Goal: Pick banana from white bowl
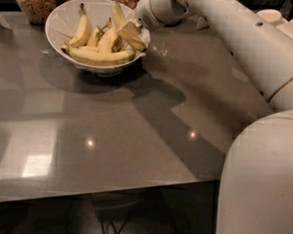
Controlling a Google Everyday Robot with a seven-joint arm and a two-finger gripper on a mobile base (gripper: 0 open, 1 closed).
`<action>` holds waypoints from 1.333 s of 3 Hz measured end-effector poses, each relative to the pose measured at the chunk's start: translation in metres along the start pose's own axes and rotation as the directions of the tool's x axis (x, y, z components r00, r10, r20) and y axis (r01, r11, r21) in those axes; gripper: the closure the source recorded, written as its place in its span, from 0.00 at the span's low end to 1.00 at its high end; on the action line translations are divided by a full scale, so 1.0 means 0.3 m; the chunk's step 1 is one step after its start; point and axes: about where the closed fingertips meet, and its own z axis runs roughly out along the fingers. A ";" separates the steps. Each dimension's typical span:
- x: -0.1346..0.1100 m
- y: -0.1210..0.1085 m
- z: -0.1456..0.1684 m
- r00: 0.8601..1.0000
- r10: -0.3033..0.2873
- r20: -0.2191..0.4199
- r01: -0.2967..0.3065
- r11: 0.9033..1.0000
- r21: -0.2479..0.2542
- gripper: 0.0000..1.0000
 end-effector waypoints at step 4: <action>0.011 0.083 0.052 0.991 0.122 -0.057 -0.124 0.991 -0.040 1.00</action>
Offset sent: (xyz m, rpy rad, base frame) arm -0.0131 0.0207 -0.0179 0.0266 0.1368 -0.0716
